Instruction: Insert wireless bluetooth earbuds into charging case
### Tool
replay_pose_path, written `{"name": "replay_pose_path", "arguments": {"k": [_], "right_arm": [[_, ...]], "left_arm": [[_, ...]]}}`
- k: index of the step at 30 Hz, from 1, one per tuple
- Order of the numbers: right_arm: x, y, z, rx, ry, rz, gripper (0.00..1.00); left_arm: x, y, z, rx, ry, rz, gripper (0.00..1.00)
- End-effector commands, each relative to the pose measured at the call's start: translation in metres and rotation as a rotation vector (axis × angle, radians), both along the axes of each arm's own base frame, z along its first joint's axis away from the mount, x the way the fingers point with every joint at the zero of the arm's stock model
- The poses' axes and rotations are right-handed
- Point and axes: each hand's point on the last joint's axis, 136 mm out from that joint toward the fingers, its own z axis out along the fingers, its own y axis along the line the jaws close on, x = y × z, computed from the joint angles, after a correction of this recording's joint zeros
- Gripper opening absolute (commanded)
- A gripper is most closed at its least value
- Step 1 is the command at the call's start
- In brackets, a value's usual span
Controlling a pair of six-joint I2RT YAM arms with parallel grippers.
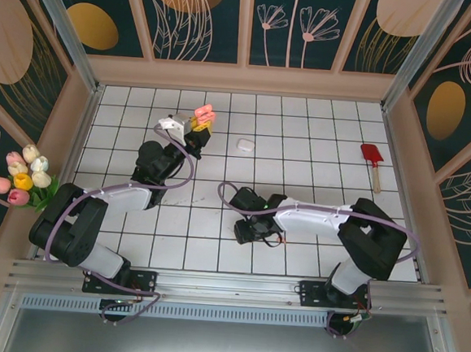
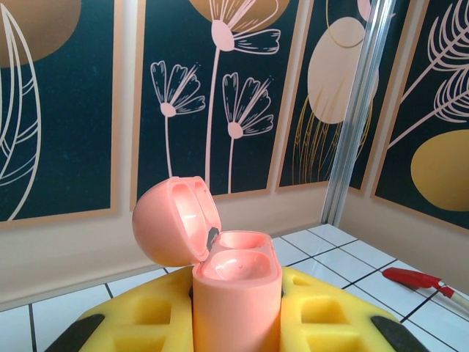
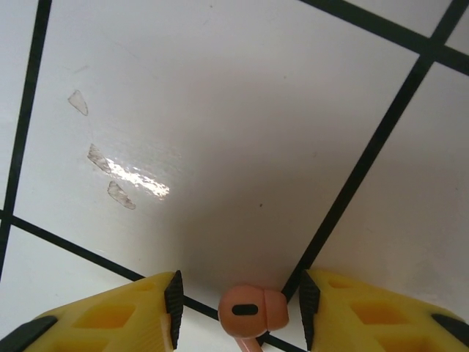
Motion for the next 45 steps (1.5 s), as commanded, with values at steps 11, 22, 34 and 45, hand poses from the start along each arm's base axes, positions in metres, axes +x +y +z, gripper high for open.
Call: {"name": "replay_pose_path", "arguments": {"k": [11, 22, 34, 45], "right_arm": [[-0.005, -0.008, -0.007, -0.137, -0.021, 0.041, 0.44], [-0.006, -0.012, -0.004, -0.147, -0.022, 0.024, 0.43], [-0.008, -0.013, -0.001, -0.152, -0.013, -0.009, 0.43], [-0.007, -0.011, -0.005, -0.159, -0.016, -0.01, 0.38]], "left_arm": [[-0.006, 0.004, 0.021, -0.042, -0.059, 0.001, 0.0], [-0.006, 0.003, 0.02, -0.043, -0.052, -0.005, 0.0], [-0.005, 0.002, 0.02, -0.041, -0.052, -0.008, 0.0], [-0.004, 0.001, 0.019, -0.043, -0.044, -0.013, 0.0]]}}
